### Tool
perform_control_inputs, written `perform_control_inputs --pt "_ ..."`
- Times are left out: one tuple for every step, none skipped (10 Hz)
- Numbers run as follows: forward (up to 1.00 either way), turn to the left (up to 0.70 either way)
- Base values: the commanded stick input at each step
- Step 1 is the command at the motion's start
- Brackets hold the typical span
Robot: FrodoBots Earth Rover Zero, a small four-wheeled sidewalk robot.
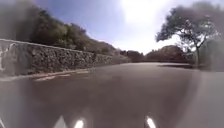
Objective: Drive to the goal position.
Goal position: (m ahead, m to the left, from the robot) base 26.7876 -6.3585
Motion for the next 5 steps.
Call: perform_control_inputs --pt "0.85 0.0" --pt "0.85 0.0" --pt "0.85 0.0" --pt "0.85 0.0" --pt "0.85 -0.03"
